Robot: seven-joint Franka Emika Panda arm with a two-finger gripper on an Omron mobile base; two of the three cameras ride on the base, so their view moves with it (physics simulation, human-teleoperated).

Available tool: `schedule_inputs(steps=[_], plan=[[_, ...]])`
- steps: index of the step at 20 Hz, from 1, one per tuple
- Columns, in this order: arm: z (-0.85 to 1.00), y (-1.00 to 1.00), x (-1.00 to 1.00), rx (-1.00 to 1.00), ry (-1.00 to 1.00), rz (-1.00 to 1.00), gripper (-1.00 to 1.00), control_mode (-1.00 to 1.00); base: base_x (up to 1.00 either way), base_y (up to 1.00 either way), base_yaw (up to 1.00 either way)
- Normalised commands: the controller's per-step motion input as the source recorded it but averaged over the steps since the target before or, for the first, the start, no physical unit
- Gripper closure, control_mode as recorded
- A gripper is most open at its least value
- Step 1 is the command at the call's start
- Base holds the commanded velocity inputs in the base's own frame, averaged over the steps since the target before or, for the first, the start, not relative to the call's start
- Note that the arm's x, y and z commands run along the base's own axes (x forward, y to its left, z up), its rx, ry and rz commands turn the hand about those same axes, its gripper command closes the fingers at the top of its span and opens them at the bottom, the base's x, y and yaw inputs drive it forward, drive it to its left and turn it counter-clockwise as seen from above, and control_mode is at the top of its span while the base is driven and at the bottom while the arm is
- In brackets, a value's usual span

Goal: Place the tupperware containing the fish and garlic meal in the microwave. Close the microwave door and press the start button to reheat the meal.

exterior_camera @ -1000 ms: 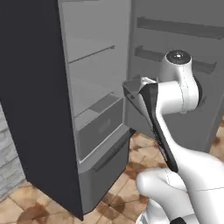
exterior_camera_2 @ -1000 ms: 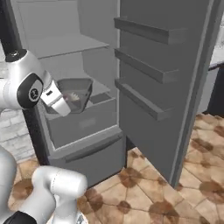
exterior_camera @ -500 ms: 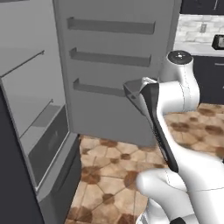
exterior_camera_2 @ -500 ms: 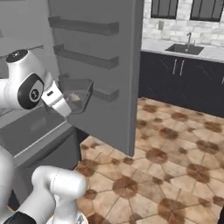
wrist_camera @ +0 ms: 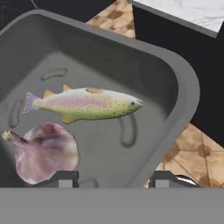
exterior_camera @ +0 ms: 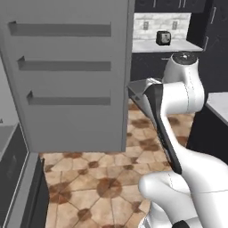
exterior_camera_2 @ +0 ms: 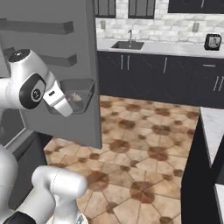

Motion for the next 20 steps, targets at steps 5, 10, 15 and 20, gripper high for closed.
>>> schedule_inputs(steps=[5, 10, 15, 20], plan=[[0.0, 0.0, 0.0, 0.0, 0.0, 0.0, 1.0, 1.0, 0.28, -0.14, -0.4], [0.0, 0.0, 0.0, 0.0, 0.0, 0.0, 1.0, 1.0, 0.43, -0.07, -0.31], [0.0, 0.0, 0.0, 0.0, 0.0, 0.0, 1.0, 1.0, 0.47, -0.21, -0.26], [0.0, 0.0, 0.0, 0.0, 0.0, 0.0, 1.0, 1.0, 0.45, -0.36, -0.15]])
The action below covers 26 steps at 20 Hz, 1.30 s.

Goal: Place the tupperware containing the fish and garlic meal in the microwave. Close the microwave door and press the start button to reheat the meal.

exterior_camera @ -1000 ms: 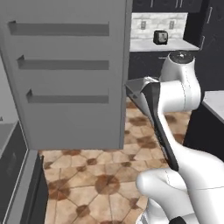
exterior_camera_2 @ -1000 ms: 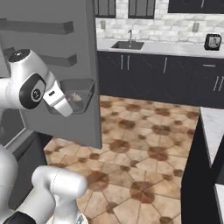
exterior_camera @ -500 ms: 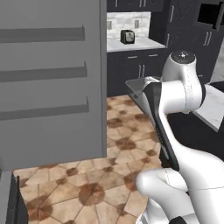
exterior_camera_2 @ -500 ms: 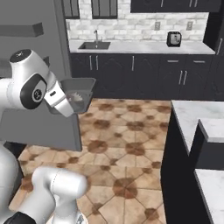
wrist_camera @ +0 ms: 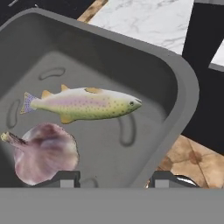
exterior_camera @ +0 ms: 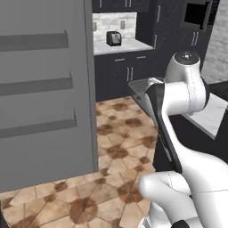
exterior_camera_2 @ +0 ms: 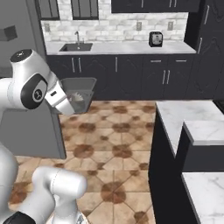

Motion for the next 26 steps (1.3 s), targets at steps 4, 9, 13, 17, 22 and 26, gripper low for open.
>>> schedule_inputs(steps=[4, 9, 13, 17, 22, 26], plan=[[0.0, 0.0, 0.0, 0.0, 0.0, 0.0, 1.0, 1.0, 0.55, -0.53, -0.01], [0.0, 0.0, 0.0, 0.0, 0.0, 0.0, 1.0, 1.0, 0.57, -0.44, 0.0], [0.0, 0.0, 0.0, 0.0, 0.0, 0.0, 1.0, 1.0, 0.69, -0.12, 0.06], [0.0, 0.0, 0.0, 0.0, 0.0, 0.0, 1.0, 1.0, 0.83, 0.0, 0.14], [0.0, 0.0, 0.0, 0.0, 0.0, 0.0, 1.0, 1.0, 0.89, -0.06, 0.2], [0.0, 0.0, 0.0, 0.0, 0.0, 0.0, 1.0, 1.0, 0.88, -0.13, 0.3]])
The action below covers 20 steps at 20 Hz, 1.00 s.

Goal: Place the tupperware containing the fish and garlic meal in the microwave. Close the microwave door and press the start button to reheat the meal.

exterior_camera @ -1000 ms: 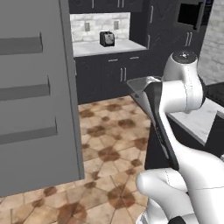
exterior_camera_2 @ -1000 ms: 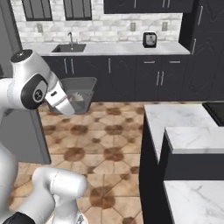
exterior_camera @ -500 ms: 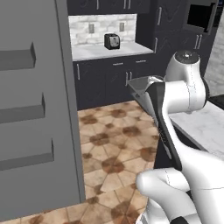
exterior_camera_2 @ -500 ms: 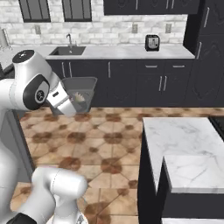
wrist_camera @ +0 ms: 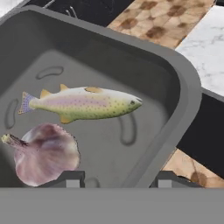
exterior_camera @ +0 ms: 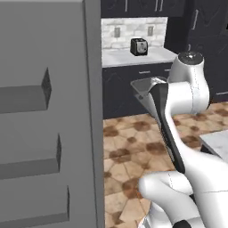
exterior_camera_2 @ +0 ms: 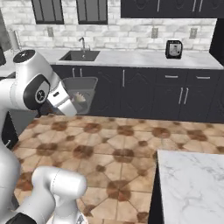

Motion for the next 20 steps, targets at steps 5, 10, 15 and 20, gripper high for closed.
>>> schedule_inputs(steps=[5, 10, 15, 20], plan=[[0.0, 0.0, 0.0, 0.0, 0.0, 0.0, 1.0, 1.0, 0.88, -0.37, 0.34], [0.0, 0.0, 0.0, 0.0, 0.0, 0.0, 1.0, 1.0, 0.82, -0.49, 0.44], [0.0, 0.0, 0.0, 0.0, 0.0, 0.0, 1.0, 1.0, 0.82, -0.41, 0.54], [0.0, 0.0, 0.0, 0.0, 0.0, 0.0, 1.0, 1.0, 0.72, -0.35, 0.54]])
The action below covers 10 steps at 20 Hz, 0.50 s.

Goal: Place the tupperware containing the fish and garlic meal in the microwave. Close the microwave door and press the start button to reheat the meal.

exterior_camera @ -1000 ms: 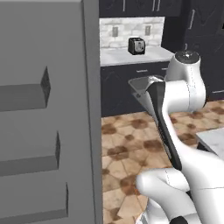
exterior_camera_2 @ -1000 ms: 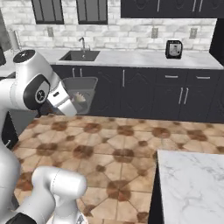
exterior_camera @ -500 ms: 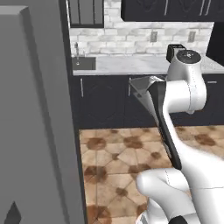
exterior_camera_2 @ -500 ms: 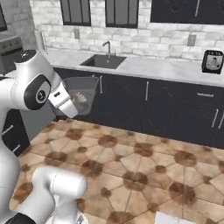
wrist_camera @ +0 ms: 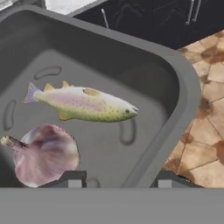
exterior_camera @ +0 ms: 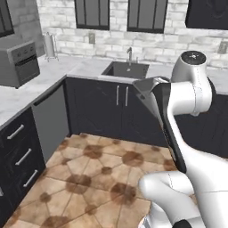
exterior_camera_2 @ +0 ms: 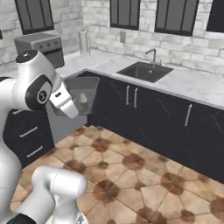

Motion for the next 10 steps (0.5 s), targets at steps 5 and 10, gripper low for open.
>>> schedule_inputs(steps=[5, 10], plan=[[0.0, 0.0, 0.0, 0.0, 0.0, 0.0, 1.0, 1.0, 0.52, -0.42, 0.45], [0.0, 0.0, 0.0, 0.0, 0.0, 0.0, 1.0, 1.0, 0.66, -0.46, 0.26]])
